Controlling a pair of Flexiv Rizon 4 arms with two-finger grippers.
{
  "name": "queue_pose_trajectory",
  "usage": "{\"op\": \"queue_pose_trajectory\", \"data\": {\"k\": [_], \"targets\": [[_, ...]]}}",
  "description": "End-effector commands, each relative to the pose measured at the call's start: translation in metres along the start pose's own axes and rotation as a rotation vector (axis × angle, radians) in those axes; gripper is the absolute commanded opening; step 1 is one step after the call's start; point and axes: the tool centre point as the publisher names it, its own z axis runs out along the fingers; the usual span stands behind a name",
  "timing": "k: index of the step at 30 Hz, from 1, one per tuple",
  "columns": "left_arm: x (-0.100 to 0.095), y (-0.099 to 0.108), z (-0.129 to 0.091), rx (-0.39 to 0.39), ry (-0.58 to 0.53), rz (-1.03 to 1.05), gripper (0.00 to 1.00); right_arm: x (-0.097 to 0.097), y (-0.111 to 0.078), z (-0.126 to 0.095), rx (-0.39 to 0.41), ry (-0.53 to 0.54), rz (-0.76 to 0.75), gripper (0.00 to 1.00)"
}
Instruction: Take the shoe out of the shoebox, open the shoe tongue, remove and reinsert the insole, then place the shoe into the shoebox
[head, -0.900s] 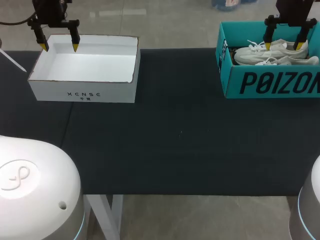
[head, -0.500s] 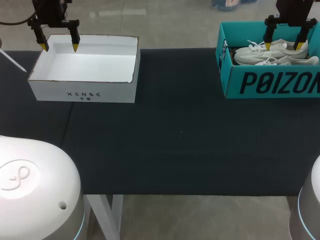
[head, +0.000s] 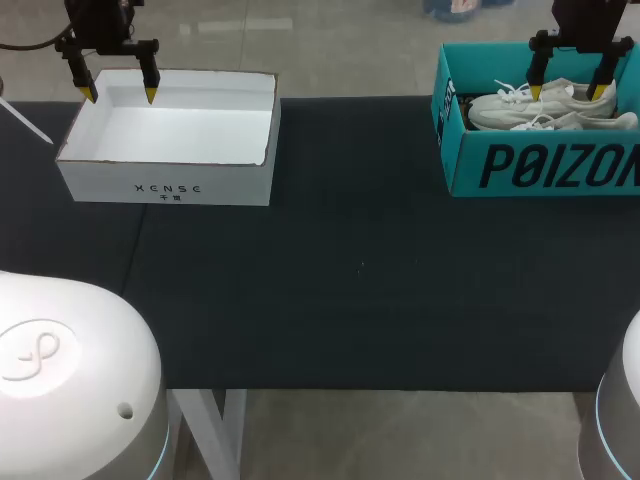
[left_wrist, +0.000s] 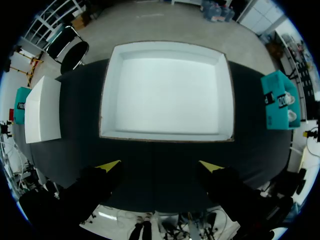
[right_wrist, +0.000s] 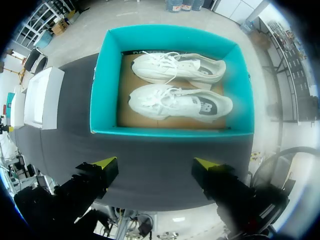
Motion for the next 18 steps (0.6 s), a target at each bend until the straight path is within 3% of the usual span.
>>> {"op": "queue_pose_trajectory", "data": {"k": [1,7,11,18], "targets": [[0.0,0.0,0.0,0.0,0.0,0.0,1.0,-0.007,0.007,0.003,0.003,-0.005,0.008,1.0],[0.0,0.0,0.0,0.0,0.0,0.0,1.0,-0.051,0.042,0.009,-0.049,-0.061,0.064,1.0],[0.0,0.0,0.0,0.0,0.0,0.0,1.0,-0.083,0.064,0.017,-0.025,-0.041,0.095,1.0],[0.0,0.0,0.0,0.0,0.0,0.0,1.0,-0.121,0.087,0.034,-0.045,-0.083,0.168,1.0]]}}
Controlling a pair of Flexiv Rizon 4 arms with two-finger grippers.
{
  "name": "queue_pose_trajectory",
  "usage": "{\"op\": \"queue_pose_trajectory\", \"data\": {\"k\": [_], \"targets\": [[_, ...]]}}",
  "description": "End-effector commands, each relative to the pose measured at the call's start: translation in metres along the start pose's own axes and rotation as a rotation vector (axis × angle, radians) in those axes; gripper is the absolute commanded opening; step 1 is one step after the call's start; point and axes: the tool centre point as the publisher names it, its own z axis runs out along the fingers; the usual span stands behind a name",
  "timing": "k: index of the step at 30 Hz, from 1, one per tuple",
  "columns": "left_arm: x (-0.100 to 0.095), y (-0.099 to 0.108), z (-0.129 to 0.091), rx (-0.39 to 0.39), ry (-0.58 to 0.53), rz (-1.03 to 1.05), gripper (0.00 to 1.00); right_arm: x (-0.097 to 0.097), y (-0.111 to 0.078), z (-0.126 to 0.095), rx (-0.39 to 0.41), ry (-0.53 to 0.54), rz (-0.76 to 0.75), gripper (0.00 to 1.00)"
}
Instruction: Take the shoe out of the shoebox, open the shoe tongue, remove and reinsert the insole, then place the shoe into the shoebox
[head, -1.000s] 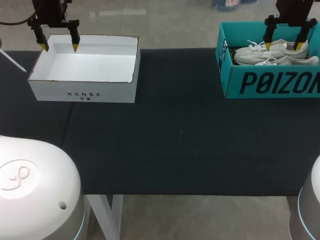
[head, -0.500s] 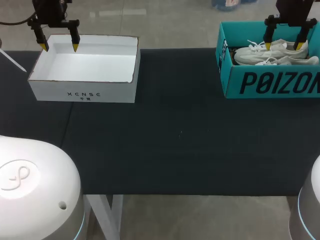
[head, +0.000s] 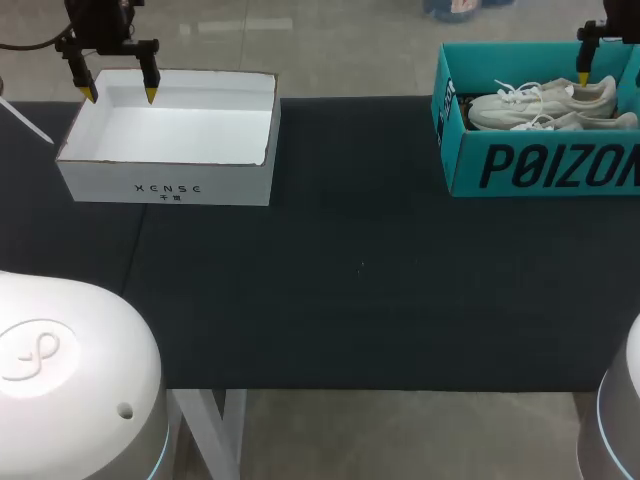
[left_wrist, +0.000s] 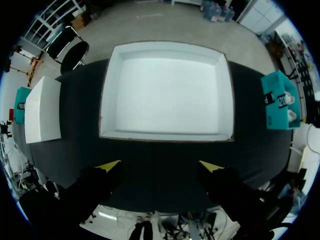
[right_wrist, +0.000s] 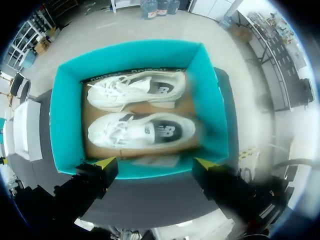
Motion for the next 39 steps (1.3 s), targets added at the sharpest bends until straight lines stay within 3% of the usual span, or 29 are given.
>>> {"op": "queue_pose_trajectory", "data": {"k": [1,3,16,22,27,39], "targets": [[0.0,0.0,0.0,0.0,0.0,0.0,1.0,-0.008,0.022,0.017,0.03,-0.01,0.018,1.0],[0.0,0.0,0.0,0.0,0.0,0.0,1.0,-0.011,0.027,0.022,0.029,-0.055,0.054,1.0],[0.0,0.0,0.0,0.0,0.0,0.0,1.0,-0.011,0.027,0.022,0.029,-0.055,0.054,1.0],[0.0,0.0,0.0,0.0,0.0,0.0,1.0,-0.037,0.027,0.05,0.013,-0.012,-0.006,1.0],[0.0,0.0,0.0,0.0,0.0,0.0,1.0,-0.055,0.032,0.07,-0.016,-0.076,0.024,1.0],[0.0,0.0,0.0,0.0,0.0,0.0,1.0,-0.057,0.039,0.107,-0.003,-0.092,0.04,1.0]]}}
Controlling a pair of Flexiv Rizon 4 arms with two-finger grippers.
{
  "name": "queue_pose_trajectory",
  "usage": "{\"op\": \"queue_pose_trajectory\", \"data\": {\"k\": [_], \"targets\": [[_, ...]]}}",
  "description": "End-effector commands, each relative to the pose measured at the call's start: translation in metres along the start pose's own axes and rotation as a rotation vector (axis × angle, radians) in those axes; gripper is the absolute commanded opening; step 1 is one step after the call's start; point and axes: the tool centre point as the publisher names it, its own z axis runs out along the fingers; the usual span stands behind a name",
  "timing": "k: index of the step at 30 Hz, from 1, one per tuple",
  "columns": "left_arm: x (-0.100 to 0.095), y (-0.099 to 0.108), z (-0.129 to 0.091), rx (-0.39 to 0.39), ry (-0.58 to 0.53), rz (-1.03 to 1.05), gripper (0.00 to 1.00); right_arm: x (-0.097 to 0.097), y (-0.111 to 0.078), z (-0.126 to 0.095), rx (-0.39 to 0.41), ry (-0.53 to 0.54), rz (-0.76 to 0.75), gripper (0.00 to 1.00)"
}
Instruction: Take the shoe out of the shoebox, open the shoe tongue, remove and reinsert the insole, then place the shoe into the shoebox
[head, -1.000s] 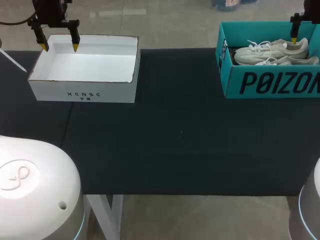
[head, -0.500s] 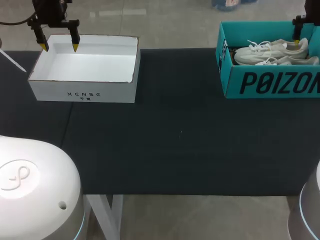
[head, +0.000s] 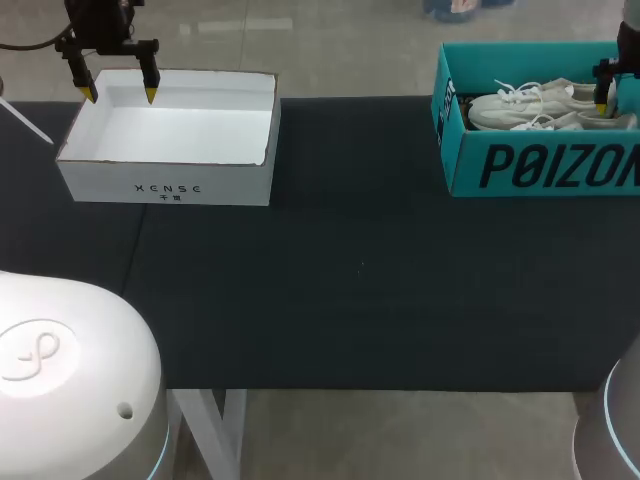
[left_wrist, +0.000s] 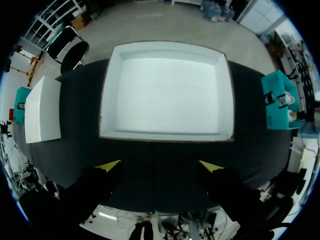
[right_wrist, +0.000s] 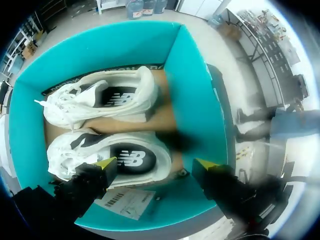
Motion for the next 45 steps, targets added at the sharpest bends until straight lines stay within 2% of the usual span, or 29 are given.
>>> {"op": "queue_pose_trajectory", "data": {"k": [1,16,18,19,20,21,23,24,25,30,32,36,40,45], "targets": [[0.0,0.0,0.0,0.0,0.0,0.0,1.0,0.0,0.005,0.016,0.019,0.006,0.003,1.0],[0.0,0.0,0.0,0.0,0.0,0.0,1.0,0.004,-0.005,0.05,0.064,0.007,-0.031,0.99],[0.0,0.0,0.0,0.0,0.0,0.0,1.0,0.004,-0.006,0.056,0.078,-0.005,-0.025,0.83],[0.0,0.0,0.0,0.0,0.0,0.0,1.0,0.004,-0.006,0.058,0.082,-0.015,-0.02,0.69],[0.0,0.0,0.0,0.0,0.0,0.0,1.0,0.002,-0.006,0.061,0.083,-0.024,-0.016,0.49],[0.0,0.0,0.0,0.0,0.0,0.0,1.0,0.001,-0.006,0.062,0.085,-0.037,-0.012,0.44],[0.0,0.0,0.0,0.0,0.0,0.0,1.0,-0.001,-0.006,0.064,0.088,-0.051,-0.003,0.24],[0.0,0.0,0.0,0.0,0.0,0.0,1.0,-0.002,-0.006,0.063,0.087,-0.064,-0.001,0.05],[0.0,0.0,0.0,0.0,0.0,0.0,1.0,-0.004,-0.007,0.062,0.086,-0.076,-0.002,0.0],[0.0,0.0,0.0,0.0,0.0,0.0,1.0,-0.012,-0.011,0.052,0.073,-0.129,0.021,0.0],[0.0,0.0,0.0,0.0,0.0,0.0,1.0,-0.016,-0.012,0.045,0.057,-0.175,0.042,0.0],[0.0,0.0,0.0,0.0,0.0,0.0,1.0,-0.026,-0.013,0.026,0.033,-0.195,0.067,0.0],[0.0,0.0,0.0,0.0,0.0,0.0,1.0,-0.032,-0.013,-0.006,-0.001,-0.171,0.084,0.0],[0.0,0.0,0.0,0.0,0.0,0.0,1.0,-0.034,-0.011,-0.059,-0.071,-0.134,0.099,0.0]]}}
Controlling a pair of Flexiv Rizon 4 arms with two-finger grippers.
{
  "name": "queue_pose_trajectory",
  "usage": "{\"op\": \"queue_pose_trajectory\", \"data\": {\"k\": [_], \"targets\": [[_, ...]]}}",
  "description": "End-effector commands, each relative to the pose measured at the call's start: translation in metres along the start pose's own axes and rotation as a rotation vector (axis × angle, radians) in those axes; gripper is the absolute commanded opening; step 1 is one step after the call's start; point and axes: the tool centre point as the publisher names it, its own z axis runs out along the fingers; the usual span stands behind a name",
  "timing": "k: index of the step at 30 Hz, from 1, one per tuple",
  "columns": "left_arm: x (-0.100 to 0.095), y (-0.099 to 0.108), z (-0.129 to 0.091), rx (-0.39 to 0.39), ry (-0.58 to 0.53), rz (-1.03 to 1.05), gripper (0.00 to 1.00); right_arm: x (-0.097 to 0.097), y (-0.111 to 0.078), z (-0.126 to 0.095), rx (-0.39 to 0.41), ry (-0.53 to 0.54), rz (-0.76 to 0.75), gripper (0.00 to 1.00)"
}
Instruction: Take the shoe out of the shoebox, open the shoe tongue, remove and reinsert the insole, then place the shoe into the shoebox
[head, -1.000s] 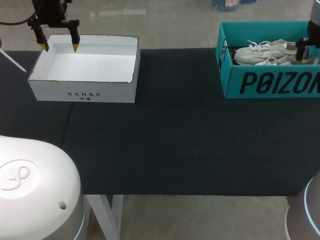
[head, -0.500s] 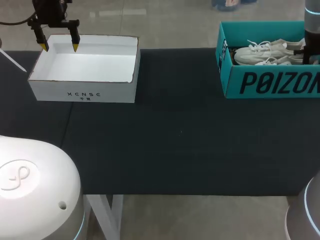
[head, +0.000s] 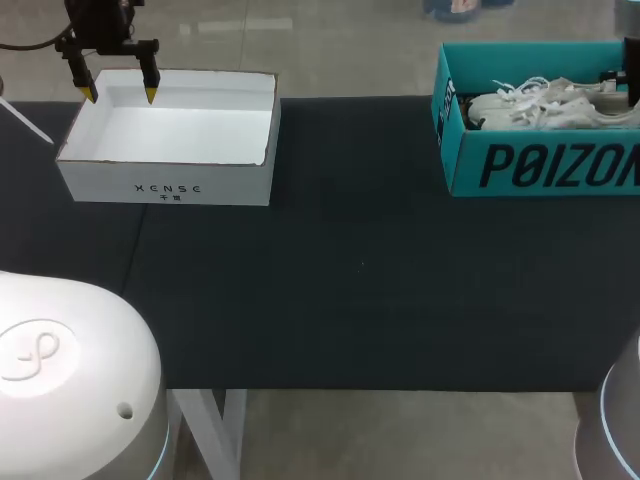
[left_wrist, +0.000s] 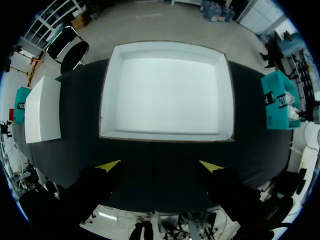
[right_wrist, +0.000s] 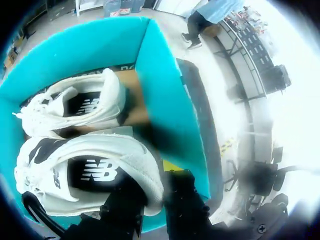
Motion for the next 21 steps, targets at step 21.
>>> {"op": "queue_pose_trajectory", "data": {"k": [21], "targets": [[0.0,0.0,0.0,0.0,0.0,0.0,1.0,-0.008,-0.028,-0.174,-0.11,0.042,-0.05,0.0]]}}
